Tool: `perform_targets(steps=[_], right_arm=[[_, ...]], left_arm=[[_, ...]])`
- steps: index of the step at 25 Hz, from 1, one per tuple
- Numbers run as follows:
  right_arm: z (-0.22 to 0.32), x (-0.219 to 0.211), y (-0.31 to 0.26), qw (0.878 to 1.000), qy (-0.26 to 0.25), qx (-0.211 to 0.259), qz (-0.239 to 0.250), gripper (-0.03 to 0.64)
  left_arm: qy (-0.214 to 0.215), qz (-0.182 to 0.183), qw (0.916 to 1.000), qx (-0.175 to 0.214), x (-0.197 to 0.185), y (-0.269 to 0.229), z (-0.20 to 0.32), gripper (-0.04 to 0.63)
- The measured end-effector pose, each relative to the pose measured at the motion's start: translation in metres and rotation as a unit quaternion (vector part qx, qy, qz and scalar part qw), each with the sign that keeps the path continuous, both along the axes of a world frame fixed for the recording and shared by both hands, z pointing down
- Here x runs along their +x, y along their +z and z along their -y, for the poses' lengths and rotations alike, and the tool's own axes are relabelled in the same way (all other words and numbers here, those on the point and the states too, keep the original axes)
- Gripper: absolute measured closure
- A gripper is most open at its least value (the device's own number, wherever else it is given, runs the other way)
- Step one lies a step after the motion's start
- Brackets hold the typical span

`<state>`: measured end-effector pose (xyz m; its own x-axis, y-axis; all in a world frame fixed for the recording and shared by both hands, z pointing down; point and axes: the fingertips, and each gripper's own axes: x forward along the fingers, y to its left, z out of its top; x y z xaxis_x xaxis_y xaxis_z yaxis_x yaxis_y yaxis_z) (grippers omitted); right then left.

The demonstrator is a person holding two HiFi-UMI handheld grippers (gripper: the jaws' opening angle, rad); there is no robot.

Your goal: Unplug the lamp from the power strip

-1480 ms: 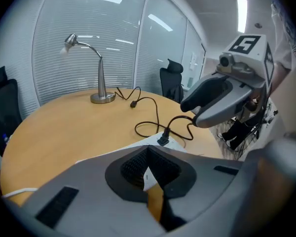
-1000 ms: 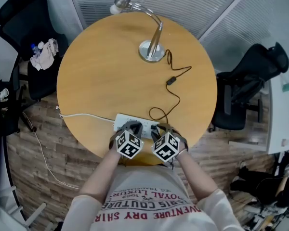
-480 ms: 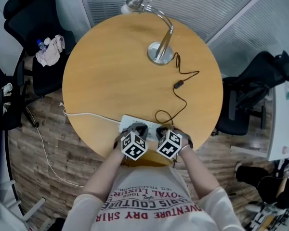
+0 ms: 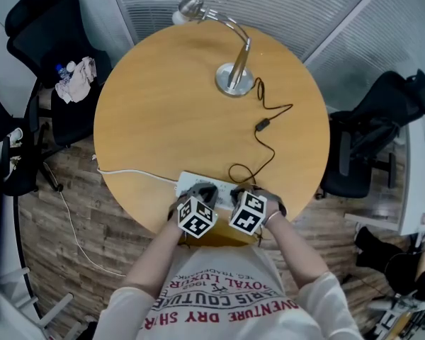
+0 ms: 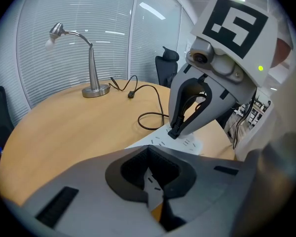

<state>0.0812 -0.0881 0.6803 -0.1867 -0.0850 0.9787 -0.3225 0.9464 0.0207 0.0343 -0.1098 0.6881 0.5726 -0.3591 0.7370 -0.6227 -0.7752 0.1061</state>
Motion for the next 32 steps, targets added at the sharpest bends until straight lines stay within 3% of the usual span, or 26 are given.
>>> perform_targets(steps=[16, 20, 23, 32], right_arm=[[-0.007, 0.002, -0.006, 0.999, 0.038, 0.001, -0.024, 0.548], [0.006, -0.012, -0.048, 0.997, 0.067, 0.008, 0.033, 0.548], [0.024, -0.008, -0.070, 0.998, 0.053, 0.036, 0.025, 0.548], [0.016, 0.000, -0.074, 0.996, 0.079, 0.034, 0.037, 0.548]], left_arm=[[0.013, 0.000, 0.9999, 0.003, 0.002, 0.000, -0.002, 0.569], [0.015, 0.005, 0.9999, 0.005, 0.001, 0.002, -0.001, 0.568], [0.015, 0.009, 0.9998, 0.007, 0.001, 0.003, -0.002, 0.568], [0.017, 0.007, 0.9998, 0.005, 0.000, 0.003, 0.000, 0.568]])
